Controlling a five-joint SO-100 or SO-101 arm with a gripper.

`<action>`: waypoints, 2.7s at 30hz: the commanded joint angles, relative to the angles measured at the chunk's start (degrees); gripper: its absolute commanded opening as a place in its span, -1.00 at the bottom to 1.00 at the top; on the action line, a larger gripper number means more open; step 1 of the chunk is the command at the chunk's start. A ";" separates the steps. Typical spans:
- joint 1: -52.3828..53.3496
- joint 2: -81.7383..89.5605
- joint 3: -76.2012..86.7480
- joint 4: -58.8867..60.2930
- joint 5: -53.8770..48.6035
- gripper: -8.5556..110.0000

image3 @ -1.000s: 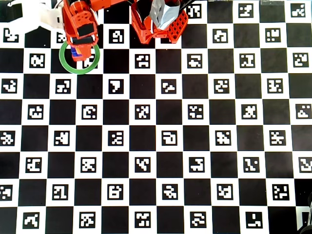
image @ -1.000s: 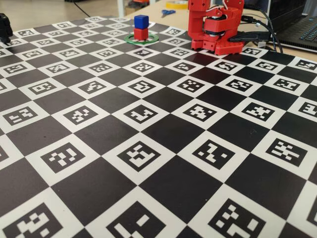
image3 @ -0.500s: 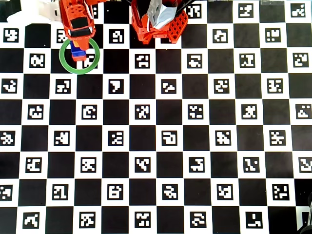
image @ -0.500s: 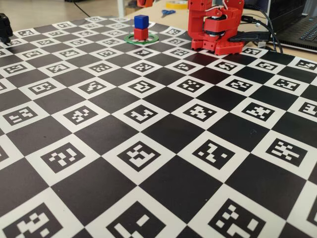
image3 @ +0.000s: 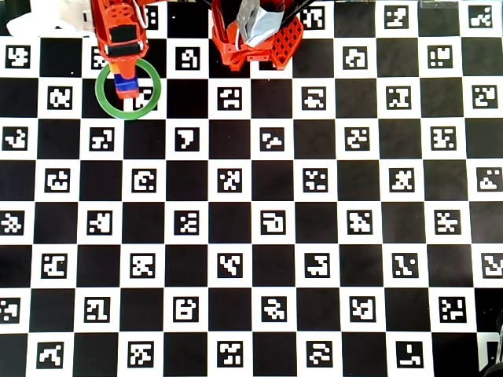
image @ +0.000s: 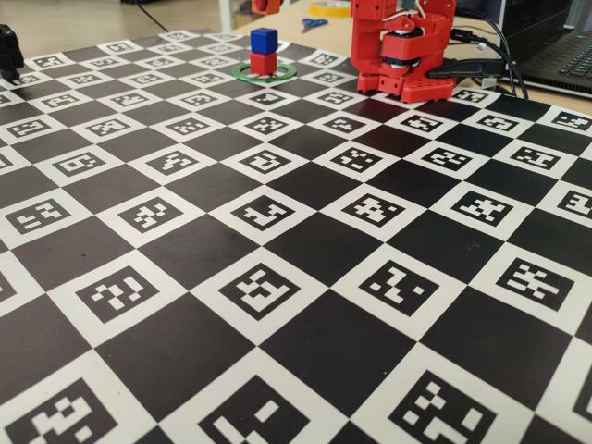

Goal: Grab the red cube then put it in the green circle then put the blue cube on top and finally the orange cube on top

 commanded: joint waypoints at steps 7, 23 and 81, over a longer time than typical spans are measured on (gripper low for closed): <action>-1.32 -1.41 0.70 -4.04 1.93 -0.73; -2.20 -2.37 1.85 -5.19 2.55 -0.73; -4.66 -0.18 -24.35 15.91 9.93 -0.14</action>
